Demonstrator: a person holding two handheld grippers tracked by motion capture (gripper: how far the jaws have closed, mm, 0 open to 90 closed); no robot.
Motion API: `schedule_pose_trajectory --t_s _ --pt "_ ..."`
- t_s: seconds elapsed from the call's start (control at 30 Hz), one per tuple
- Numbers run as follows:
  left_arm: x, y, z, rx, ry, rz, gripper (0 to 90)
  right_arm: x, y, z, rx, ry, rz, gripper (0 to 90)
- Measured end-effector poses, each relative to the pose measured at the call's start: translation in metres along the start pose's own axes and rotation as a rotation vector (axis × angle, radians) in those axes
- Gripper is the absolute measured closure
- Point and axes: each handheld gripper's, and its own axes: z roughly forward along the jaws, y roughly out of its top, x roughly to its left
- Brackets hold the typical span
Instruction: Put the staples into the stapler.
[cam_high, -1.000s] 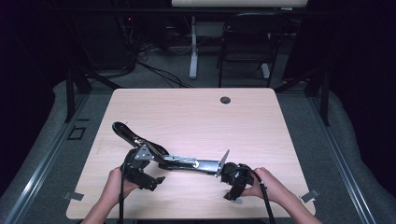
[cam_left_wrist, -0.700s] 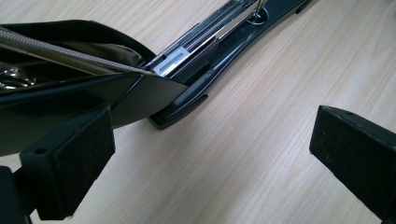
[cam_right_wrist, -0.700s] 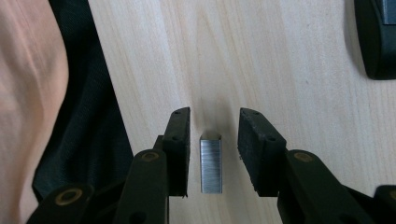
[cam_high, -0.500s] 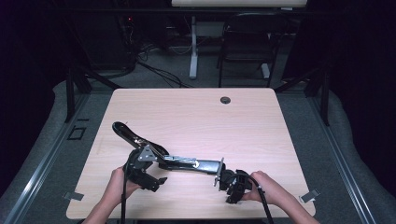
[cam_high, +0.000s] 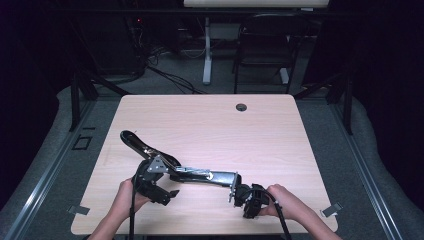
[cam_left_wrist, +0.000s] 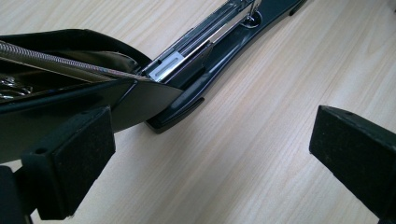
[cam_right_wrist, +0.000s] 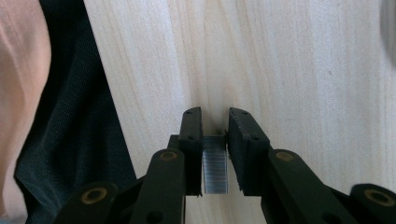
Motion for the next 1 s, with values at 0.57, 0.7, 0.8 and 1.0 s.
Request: schedule_pose_trajectory --t_s 0.57,0.7,0.8,1.0 --pt "-0.001 -0.002 -0.007 -0.02 -0.024 0.017 0.2 -0.011 -0.007 -0.015 -0.095 0.003 0.079 78.0" --pt "0.0 -0.002 -0.006 -0.03 -0.041 0.012 0.2 -0.016 -0.01 -0.02 -0.14 -0.011 0.109 78.1" --pt "0.001 -0.003 -0.006 -0.026 -0.049 0.001 0.2 -0.02 -0.012 -0.023 -0.18 -0.022 0.131 78.1" --pt "0.003 -0.004 -0.004 -0.016 -0.066 -0.006 0.2 -0.028 -0.017 -0.029 -0.242 -0.049 0.179 78.1"
